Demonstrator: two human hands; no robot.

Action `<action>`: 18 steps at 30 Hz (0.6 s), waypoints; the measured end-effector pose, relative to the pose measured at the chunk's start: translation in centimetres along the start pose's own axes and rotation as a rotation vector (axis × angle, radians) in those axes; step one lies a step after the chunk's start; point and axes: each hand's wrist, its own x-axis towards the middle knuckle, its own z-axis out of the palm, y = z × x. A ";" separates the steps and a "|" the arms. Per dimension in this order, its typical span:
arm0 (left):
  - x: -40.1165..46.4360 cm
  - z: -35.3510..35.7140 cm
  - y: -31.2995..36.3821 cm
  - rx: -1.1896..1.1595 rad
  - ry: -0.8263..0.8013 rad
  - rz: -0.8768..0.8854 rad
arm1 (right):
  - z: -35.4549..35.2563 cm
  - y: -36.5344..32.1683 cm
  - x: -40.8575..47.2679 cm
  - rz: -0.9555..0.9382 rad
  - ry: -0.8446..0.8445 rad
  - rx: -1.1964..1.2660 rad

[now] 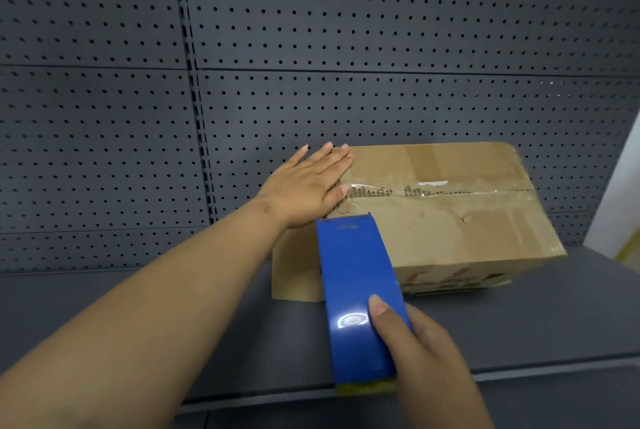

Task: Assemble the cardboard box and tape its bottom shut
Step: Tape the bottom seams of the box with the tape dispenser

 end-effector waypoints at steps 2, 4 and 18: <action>0.4 -0.1 0.1 -0.054 -0.038 -0.028 | -0.1 -0.5 0.5 -0.001 -0.027 0.021; 0.9 -0.2 0.2 -0.165 -0.089 -0.076 | -0.3 -0.8 1.0 -0.016 -0.039 0.004; 3.4 0.3 0.7 -0.671 -0.245 -0.379 | 0.1 -1.8 2.6 -0.047 -0.105 0.037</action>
